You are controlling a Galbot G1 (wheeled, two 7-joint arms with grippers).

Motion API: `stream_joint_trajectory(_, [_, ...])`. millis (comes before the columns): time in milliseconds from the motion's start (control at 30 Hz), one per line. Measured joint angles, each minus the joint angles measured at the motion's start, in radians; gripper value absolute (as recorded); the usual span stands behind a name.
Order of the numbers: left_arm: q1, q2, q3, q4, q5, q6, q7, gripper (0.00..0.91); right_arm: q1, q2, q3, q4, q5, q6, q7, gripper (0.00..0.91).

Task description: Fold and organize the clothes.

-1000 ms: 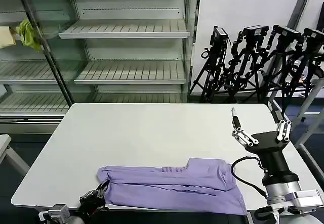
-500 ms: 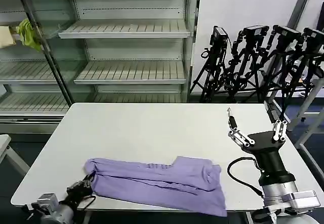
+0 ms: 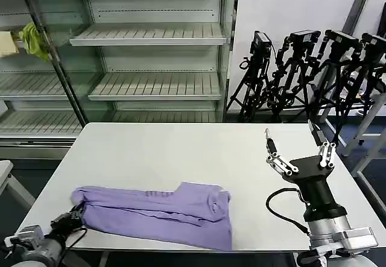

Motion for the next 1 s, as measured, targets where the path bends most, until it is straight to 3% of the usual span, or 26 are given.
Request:
stream_joint_trajectory(500, [0.024,0.016,-0.08,-0.077,-0.032,0.016,-0.015,0.01,0.0,0.001,0.006,-0.008,-0.001,0.004,0.001,0.907])
stream_joint_trajectory(1000, [0.024,0.021,0.008,-0.303,-0.107,0.049,-0.04,0.01,-0.017,0.035,0.004,-0.024,-0.023,0.0,-0.001,0.907])
